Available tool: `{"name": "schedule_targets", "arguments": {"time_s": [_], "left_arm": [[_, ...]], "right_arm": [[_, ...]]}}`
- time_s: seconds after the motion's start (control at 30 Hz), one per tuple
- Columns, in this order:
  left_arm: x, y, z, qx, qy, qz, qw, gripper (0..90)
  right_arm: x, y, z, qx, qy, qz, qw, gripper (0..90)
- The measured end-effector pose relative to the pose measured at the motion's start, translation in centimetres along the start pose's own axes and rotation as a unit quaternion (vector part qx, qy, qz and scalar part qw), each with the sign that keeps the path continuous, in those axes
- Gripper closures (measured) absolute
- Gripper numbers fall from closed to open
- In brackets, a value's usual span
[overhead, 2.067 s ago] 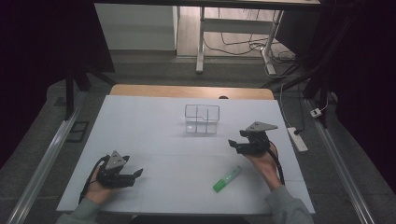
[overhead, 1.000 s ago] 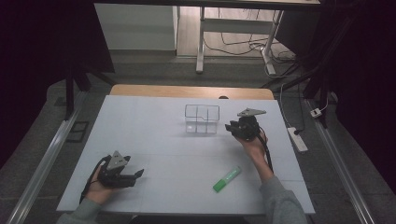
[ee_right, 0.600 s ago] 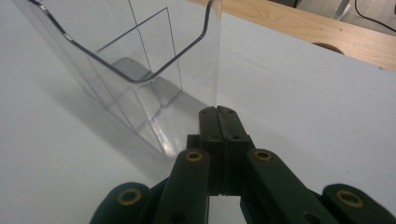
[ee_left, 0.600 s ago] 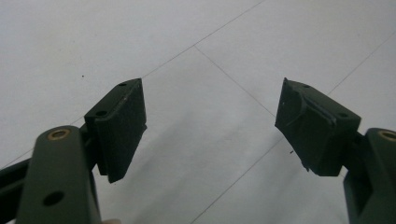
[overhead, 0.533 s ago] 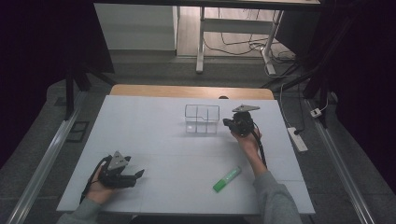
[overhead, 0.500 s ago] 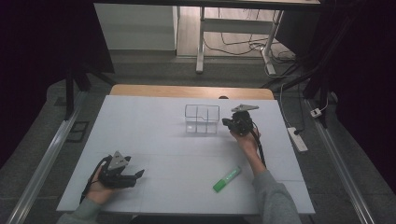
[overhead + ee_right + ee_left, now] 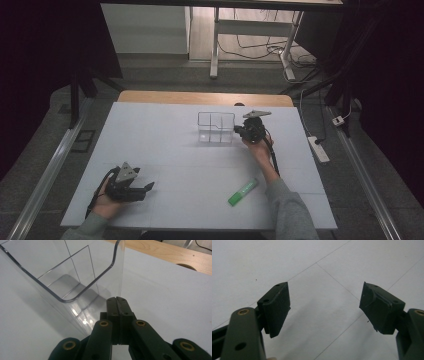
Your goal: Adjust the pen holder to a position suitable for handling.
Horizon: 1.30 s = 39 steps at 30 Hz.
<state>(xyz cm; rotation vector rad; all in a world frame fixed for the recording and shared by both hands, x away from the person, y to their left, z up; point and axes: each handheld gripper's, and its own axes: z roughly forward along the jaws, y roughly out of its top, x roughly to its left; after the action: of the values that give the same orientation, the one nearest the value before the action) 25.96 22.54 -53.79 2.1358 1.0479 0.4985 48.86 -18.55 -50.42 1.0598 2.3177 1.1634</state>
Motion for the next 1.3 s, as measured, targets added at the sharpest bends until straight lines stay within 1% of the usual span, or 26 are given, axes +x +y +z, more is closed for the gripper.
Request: {"name": "schedule_targets", "arguments": {"time_s": [0.5, 0.67, 0.87, 0.9, 1.0, 1.07, 1.1, 1.17, 1.27, 1.3], "left_arm": [[-0.1, -0.1, 0.2, 0.006, 0.000, 0.003, 1.0000, 24.2], [-0.1, -0.1, 0.2, 0.007, 0.000, 0.004, 1.0000, 24.2], [-0.1, -0.1, 0.3, 0.010, 0.000, 0.006, 0.9999, 24.2], [-0.1, -0.1, 0.3, 0.010, 0.001, 0.007, 0.9999, 24.2], [-0.1, -0.1, 0.3, 0.010, 0.002, 0.007, 0.9999, 24.1], [-0.1, -0.1, 0.3, 0.010, 0.002, 0.007, 0.9999, 24.1], [0.0, -0.2, 0.3, 0.011, 0.002, 0.007, 0.9999, 24.1], [0.0, -0.2, 0.2, 0.012, 0.003, 0.006, 0.9999, 24.1], [0.1, -0.3, 0.2, 0.011, 0.003, 0.005, 0.9999, 24.1], [0.1, -0.3, 0.2, 0.011, 0.004, 0.005, 0.9999, 24.1]], "right_arm": [[2.1, 1.1, 2.0, -0.001, 0.009, -0.019, 0.9998, 89.6], [2.5, 1.3, 2.4, 0.000, 0.013, -0.024, 0.9996, 89.6], [2.8, 1.5, 2.8, -0.002, 0.016, -0.022, 0.9996, 89.6], [2.9, 1.5, 2.8, -0.001, 0.016, -0.025, 0.9996, 89.6], [2.9, 1.5, 2.8, -0.002, 0.019, -0.024, 0.9995, 89.6], [2.8, 1.5, 2.6, 0.000, 0.017, -0.025, 0.9996, 89.6], [2.7, 1.6, 2.2, -0.002, 0.012, -0.025, 0.9996, 89.6], [2.5, 1.7, 1.6, -0.006, 0.011, -0.022, 0.9997, 89.6], [2.2, 1.6, 0.8, -0.009, 0.014, -0.018, 0.9997, 89.6], [2.1, 1.6, 0.5, -0.007, 0.014, -0.020, 0.9997, 89.6]]}}
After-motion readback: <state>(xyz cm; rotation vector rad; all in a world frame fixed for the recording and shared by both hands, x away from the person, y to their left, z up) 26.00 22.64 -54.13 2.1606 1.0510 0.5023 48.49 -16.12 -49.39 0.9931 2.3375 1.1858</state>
